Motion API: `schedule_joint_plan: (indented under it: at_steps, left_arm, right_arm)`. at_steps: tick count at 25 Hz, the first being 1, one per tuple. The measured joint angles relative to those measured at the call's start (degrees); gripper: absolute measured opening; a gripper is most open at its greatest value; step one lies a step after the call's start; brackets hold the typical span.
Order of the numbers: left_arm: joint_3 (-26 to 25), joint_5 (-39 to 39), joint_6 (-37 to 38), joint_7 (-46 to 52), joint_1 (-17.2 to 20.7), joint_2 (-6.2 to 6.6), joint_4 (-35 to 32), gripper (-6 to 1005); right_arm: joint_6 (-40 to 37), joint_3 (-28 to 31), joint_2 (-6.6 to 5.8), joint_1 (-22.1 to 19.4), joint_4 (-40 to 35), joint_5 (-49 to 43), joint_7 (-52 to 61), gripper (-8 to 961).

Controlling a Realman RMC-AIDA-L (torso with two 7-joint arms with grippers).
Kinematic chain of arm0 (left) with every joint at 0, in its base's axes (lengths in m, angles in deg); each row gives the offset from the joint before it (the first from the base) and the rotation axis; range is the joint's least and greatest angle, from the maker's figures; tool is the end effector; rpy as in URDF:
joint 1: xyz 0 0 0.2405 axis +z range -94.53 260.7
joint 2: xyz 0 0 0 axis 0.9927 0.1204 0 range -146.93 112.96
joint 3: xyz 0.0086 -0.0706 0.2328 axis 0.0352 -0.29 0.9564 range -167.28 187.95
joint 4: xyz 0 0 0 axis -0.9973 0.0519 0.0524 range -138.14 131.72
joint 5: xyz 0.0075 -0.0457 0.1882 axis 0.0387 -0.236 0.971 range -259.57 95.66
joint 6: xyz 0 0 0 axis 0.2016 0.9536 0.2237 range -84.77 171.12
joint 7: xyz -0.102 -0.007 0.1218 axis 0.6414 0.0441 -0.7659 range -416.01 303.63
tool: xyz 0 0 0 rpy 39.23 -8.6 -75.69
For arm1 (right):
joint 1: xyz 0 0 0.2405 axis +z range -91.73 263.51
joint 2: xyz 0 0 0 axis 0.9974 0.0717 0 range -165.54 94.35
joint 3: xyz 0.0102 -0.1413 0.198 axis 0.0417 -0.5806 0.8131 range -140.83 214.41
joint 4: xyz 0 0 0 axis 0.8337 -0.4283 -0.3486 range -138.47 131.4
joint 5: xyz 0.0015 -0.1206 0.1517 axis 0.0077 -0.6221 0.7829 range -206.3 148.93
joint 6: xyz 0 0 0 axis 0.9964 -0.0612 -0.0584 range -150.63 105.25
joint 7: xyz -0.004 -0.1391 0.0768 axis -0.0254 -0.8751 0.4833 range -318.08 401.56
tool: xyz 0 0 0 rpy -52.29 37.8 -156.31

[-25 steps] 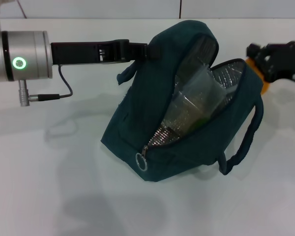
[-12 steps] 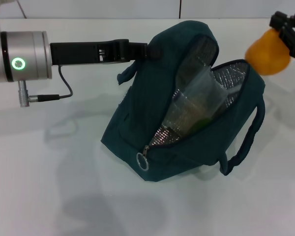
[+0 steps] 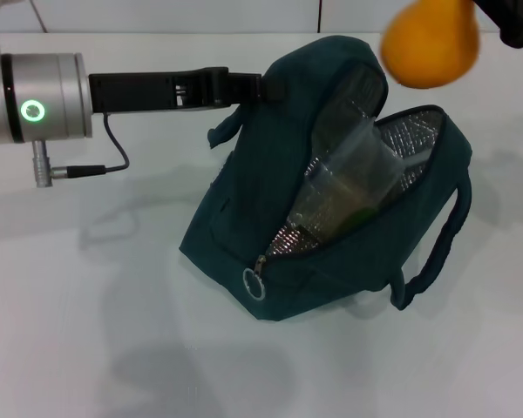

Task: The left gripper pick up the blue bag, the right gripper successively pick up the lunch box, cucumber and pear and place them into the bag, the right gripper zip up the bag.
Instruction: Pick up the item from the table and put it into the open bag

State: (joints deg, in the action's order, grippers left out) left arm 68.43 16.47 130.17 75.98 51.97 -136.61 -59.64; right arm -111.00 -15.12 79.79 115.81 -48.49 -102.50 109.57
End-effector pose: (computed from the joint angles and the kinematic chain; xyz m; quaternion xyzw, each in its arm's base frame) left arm -0.1460 0.3394 0.0109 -0.8475 -0.4383 -0.2994 0.0036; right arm 0.1566 0.3546 0.0764 -0.8617 0.0144 0.4391 0.2537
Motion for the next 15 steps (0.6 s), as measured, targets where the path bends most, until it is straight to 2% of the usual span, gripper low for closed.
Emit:
schedule_joint_plan:
  at_steps: [5, 15]
  left_arm:
    - [-0.2, 0.0, -0.2, -0.2, -0.2, 0.0, 0.2, 74]
    - [-0.2, 0.0, -0.5, -0.3, -0.5, 0.0, 0.2, 75]
  right_arm:
    - [-5.3, -0.7, 0.13, 1.0, 0.2, 0.6, 1.9, 48]
    - [-6.0, -8.6, 0.29, 2.7, 5.5, 1.9, 1.6, 54]
